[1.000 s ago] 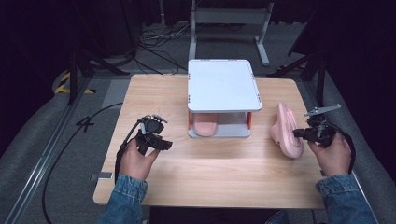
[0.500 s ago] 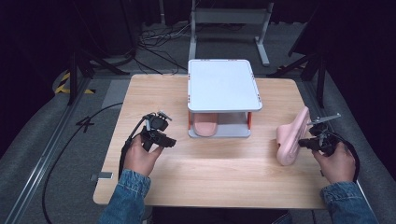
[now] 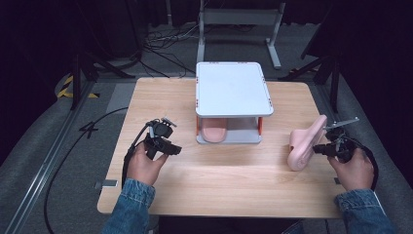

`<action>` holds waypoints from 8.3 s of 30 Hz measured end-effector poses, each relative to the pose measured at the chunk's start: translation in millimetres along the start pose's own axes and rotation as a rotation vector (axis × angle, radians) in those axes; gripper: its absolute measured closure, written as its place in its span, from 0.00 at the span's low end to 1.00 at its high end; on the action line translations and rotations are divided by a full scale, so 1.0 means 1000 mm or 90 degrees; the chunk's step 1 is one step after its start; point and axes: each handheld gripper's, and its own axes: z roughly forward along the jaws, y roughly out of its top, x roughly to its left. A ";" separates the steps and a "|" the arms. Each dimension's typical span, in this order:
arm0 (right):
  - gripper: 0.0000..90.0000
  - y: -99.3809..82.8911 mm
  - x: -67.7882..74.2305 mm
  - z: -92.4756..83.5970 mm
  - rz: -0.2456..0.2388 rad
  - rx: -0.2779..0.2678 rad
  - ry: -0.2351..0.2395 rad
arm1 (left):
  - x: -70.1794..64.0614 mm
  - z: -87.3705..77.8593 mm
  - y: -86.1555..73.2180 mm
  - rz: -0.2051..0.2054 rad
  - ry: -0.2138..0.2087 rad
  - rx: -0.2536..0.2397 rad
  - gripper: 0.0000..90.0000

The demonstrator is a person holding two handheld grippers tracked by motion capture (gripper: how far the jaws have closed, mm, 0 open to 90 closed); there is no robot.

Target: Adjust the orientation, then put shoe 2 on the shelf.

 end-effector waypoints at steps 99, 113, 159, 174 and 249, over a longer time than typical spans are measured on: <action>0.68 0.007 0.031 -0.005 -0.073 0.027 0.098 | -0.002 0.004 -0.003 0.003 0.005 0.010 0.56; 0.82 0.012 0.065 -0.026 -0.070 -0.035 0.129 | -0.004 0.007 0.004 0.011 -0.006 0.011 0.57; 0.81 0.092 0.156 0.029 -0.102 -0.132 0.149 | 0.008 -0.006 -0.013 -0.020 0.008 -0.002 0.57; 0.62 0.081 0.167 0.026 -0.143 -0.113 0.129 | 0.002 0.001 0.000 0.001 0.000 0.003 0.57; 0.92 0.038 0.189 0.041 -0.240 0.077 0.166 | 0.008 -0.001 -0.014 -0.022 0.008 0.010 0.57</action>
